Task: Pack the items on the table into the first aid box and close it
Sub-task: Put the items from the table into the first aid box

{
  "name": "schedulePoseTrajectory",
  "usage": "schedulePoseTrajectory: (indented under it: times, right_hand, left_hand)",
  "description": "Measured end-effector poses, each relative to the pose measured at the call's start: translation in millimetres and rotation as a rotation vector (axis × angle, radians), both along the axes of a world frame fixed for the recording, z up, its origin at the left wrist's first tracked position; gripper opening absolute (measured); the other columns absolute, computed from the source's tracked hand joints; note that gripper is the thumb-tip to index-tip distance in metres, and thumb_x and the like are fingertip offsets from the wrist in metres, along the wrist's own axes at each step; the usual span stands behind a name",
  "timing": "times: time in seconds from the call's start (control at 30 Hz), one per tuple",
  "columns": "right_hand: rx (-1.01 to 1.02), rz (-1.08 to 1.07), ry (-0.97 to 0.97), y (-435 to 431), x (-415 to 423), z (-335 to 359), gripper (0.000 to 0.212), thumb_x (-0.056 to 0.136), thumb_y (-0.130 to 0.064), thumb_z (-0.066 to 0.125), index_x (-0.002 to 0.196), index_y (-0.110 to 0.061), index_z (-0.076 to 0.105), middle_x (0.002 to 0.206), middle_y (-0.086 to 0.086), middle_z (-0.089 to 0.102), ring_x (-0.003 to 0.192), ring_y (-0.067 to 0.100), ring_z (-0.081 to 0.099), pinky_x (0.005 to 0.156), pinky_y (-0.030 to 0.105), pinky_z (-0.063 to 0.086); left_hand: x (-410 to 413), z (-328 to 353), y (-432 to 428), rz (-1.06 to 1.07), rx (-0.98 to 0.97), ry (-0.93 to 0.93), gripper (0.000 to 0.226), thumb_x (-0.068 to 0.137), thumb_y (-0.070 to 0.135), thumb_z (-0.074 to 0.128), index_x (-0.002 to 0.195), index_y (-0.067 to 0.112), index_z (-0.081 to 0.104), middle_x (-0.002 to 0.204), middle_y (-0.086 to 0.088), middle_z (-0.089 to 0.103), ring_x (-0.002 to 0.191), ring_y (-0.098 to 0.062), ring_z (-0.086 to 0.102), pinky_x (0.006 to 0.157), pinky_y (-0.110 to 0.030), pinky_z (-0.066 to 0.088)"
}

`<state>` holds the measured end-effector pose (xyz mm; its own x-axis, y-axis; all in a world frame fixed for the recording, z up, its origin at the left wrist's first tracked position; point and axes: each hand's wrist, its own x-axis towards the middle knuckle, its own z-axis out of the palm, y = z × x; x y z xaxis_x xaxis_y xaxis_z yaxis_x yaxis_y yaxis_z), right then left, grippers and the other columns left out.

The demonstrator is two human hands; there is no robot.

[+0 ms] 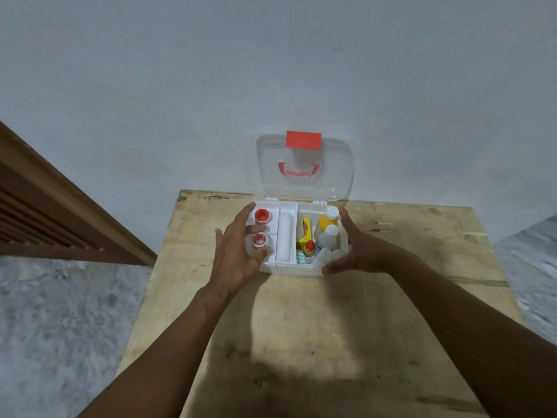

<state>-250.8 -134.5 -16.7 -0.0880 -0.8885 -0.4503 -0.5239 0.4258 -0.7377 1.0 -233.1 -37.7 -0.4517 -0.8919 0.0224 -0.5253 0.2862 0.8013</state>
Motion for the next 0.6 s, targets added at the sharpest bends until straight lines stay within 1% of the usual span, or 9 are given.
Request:
schedulePoseTrajectory:
  times: [0.13,0.2,0.27,0.3,0.37,0.4,0.43,0.5,0.6]
  right_hand:
    - [0.006,-0.003,0.0,0,1,2,0.135,0.061,-0.022,0.093,0.146,-0.048,-0.008,0.135,-0.015,0.042,0.124,0.014,0.049,0.094,0.026,0.049]
    - [0.019,-0.003,0.002,0,0,2,0.135,0.061,-0.024,0.093,0.146,-0.049,-0.009,0.135,-0.016,0.041,0.123,0.015,0.048,0.096,0.026,0.047]
    - [0.027,-0.004,0.004,0,0,3,0.135,0.061,-0.026,0.093,0.145,-0.05,-0.01,0.137,-0.016,0.04,0.124,0.015,0.047,0.098,0.027,0.046]
    - [0.028,-0.005,0.002,1,1,3,0.135,0.061,-0.026,0.093,0.145,-0.05,-0.01,0.137,-0.015,0.04,0.124,0.014,0.047,0.098,0.027,0.046]
    - [0.036,-0.013,0.008,1,1,4,0.135,0.063,-0.025,0.092,0.147,-0.048,-0.011,0.135,-0.016,0.039,0.122,0.013,0.046,0.096,0.025,0.044]
    - [0.041,-0.014,0.009,0,1,3,0.135,0.063,-0.025,0.092,0.147,-0.047,-0.012,0.134,-0.016,0.038,0.121,0.013,0.045,0.095,0.024,0.043]
    - [0.043,-0.012,0.009,0,1,4,0.135,0.063,-0.026,0.092,0.146,-0.048,-0.012,0.134,-0.016,0.038,0.121,0.013,0.045,0.095,0.024,0.044]
    - [0.047,-0.01,0.014,-1,1,3,0.135,0.062,-0.028,0.092,0.144,-0.052,-0.011,0.135,-0.017,0.038,0.12,0.012,0.046,0.093,0.023,0.045]
    - [0.056,-0.016,0.019,-1,2,3,0.135,0.059,-0.031,0.093,0.144,-0.052,-0.009,0.136,-0.019,0.038,0.123,0.014,0.047,0.093,0.023,0.046]
  left_hand:
    - [2,2,-6,-0.023,-0.01,-0.014,0.095,0.076,0.031,0.083,0.151,0.035,0.026,0.137,0.013,0.059,0.139,-0.013,0.041,0.119,-0.059,0.003]
    - [1,4,-6,-0.021,0.011,-0.01,0.095,0.076,0.033,0.084,0.151,0.034,0.026,0.141,0.011,0.056,0.139,-0.015,0.042,0.12,-0.059,0.004]
    - [1,5,-4,-0.013,0.027,0.008,0.097,0.074,0.032,0.085,0.15,0.035,0.026,0.14,0.018,0.053,0.134,-0.013,0.046,0.119,-0.061,0.015]
    - [1,6,-3,-0.002,0.029,0.034,0.097,0.072,0.032,0.086,0.149,0.036,0.027,0.137,0.023,0.05,0.13,-0.01,0.048,0.117,-0.058,0.025]
    - [0,6,-1,0.055,0.037,0.112,0.098,0.07,0.032,0.088,0.148,0.035,0.029,0.137,0.02,0.049,0.126,-0.008,0.047,0.111,-0.043,0.038]
    - [-1,7,0,0.098,0.049,0.141,0.099,0.07,0.033,0.089,0.15,0.032,0.03,0.143,0.014,0.047,0.129,-0.011,0.046,0.108,-0.036,0.039]
    - [-2,7,1,0.134,0.072,0.152,0.102,0.069,0.036,0.089,0.151,0.029,0.029,0.15,0.009,0.043,0.134,-0.015,0.044,0.105,-0.033,0.038]
    - [-3,7,2,0.146,0.143,0.124,0.107,0.068,0.041,0.088,0.154,0.028,0.026,0.157,0.005,0.036,0.139,-0.018,0.04,0.106,-0.035,0.038]
    - [-1,4,5,0.138,0.182,0.113,0.096,0.077,0.048,0.077,0.154,0.027,0.026,0.158,0.004,0.034,0.141,-0.02,0.039,0.11,-0.043,0.038]
